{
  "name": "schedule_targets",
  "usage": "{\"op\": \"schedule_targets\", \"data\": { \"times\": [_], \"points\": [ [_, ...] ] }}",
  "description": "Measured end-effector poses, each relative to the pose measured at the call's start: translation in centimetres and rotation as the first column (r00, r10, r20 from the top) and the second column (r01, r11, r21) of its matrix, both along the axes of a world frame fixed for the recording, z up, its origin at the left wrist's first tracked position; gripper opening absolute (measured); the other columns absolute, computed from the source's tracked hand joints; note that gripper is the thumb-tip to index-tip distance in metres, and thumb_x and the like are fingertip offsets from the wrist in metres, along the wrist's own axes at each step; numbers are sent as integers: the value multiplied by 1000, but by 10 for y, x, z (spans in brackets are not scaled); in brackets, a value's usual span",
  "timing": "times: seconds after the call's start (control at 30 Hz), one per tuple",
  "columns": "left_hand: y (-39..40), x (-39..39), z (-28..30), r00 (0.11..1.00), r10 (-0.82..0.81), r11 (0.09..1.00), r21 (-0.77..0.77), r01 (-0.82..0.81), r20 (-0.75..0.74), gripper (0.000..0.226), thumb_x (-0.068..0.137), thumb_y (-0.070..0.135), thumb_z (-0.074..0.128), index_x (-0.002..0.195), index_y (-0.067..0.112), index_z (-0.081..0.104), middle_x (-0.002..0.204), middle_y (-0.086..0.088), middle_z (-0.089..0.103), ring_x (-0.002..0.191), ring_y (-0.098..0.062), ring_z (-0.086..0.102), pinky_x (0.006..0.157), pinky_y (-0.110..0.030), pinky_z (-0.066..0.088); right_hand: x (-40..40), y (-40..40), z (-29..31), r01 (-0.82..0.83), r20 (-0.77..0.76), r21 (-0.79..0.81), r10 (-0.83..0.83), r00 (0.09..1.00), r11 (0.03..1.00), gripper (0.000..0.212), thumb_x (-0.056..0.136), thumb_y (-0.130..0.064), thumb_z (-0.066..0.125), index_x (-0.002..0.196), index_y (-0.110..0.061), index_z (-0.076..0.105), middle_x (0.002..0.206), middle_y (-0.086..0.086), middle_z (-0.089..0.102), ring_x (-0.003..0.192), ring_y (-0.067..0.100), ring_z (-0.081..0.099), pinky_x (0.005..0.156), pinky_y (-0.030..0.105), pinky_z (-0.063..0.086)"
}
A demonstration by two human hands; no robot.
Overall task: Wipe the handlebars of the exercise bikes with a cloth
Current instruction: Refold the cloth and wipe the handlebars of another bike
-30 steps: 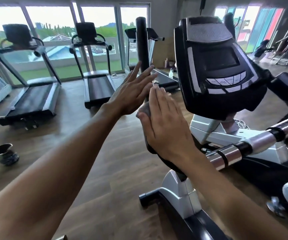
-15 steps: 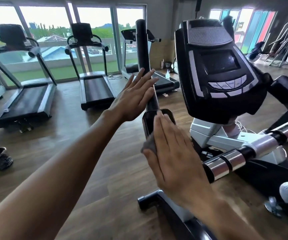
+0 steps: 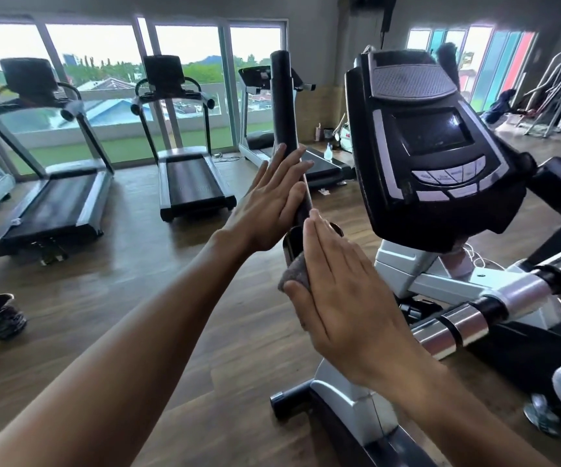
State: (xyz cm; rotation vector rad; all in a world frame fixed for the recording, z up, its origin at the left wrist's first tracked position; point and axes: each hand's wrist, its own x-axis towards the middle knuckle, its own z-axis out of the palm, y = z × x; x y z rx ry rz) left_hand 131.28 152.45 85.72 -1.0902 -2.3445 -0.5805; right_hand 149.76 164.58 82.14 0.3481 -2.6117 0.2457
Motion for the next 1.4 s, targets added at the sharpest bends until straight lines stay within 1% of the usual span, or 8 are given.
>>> {"op": "schedule_targets", "data": {
  "times": [0.2,0.43,0.67,0.8,1.03,1.17,1.33,1.4],
  "points": [
    [-6,-11,-5,997,-38,995,-99,31,-68,66,103,35,53,159,15,24,170,-1,6,157,-22,-9,128,-46,3,-57,-14,27,100,-58,-77,-104,993,992,75,104,-51,15,162,-4,8,172,13,4,159,19,3,129,35,2],
    [0,-2,-5,999,-44,997,71,44,3,51,109,33,17,155,17,33,168,1,17,157,-13,-6,127,-46,6,10,-3,-6,0,-29,-24,0,1000,1000,72,106,-51,16,163,-9,4,172,7,-2,159,14,0,128,34,7],
    [-7,-10,-6,997,-46,993,-114,39,-59,66,104,37,46,160,14,20,170,-3,4,157,-26,-9,126,-54,9,-60,-10,30,62,-32,-86,-65,997,994,74,105,-52,19,163,-6,9,172,10,2,159,17,1,129,40,9],
    [-2,5,1,989,148,981,-126,-145,15,54,110,40,15,162,28,10,170,12,-7,155,-20,-16,126,-53,-2,-8,1,-1,-69,-99,-58,63,993,996,69,108,-52,23,162,-10,18,171,4,14,158,15,12,126,43,21],
    [0,34,9,938,304,953,-76,-295,169,58,109,44,21,162,27,5,170,4,2,157,-21,-2,125,-53,-4,35,13,-48,-170,-339,-123,119,933,978,43,100,-47,50,133,-20,45,131,2,41,112,21,43,101,30,33],
    [-23,67,6,871,239,851,339,-401,428,37,102,33,46,127,14,65,127,-7,69,116,-23,63,107,-48,45,53,-7,-21,-292,-317,-520,136,939,803,38,98,-41,47,131,-23,45,127,-5,35,117,10,37,107,20,25],
    [-90,165,12,793,-135,732,599,-324,595,46,107,39,41,106,8,74,104,-5,76,93,-21,71,83,-33,57,53,-58,17,-436,-255,-790,415,873,432,55,79,-16,50,126,-45,48,130,-4,45,119,20,48,102,24,41],
    [-123,200,14,742,-257,697,651,-302,620,57,102,52,36,111,10,73,106,-6,75,95,-21,69,82,-30,54,41,-89,18,-454,-215,-819,547,809,351,64,82,-8,48,127,-53,47,132,-10,41,125,25,48,105,42,49]
  ]
}}
